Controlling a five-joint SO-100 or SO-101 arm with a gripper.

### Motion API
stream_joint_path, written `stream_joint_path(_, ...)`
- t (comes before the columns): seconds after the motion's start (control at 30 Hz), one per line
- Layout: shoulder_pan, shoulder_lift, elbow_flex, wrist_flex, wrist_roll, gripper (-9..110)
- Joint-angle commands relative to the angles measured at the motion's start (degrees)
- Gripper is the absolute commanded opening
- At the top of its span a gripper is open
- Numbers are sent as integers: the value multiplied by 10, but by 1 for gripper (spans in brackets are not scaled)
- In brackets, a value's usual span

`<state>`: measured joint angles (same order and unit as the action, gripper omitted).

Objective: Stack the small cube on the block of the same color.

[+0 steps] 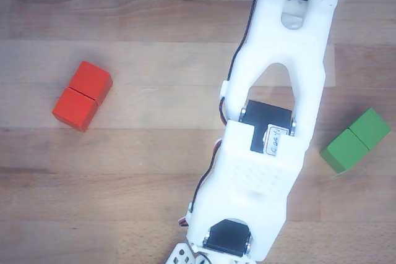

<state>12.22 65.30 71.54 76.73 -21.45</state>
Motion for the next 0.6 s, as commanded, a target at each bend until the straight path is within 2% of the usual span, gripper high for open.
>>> stream_joint_path(0.0,5,10,-62,3,-4,6)
stream_joint_path(0.33,4,5,-62,3,-4,22)
stream_joint_path(0.57,2,5,-62,3,-7,23)
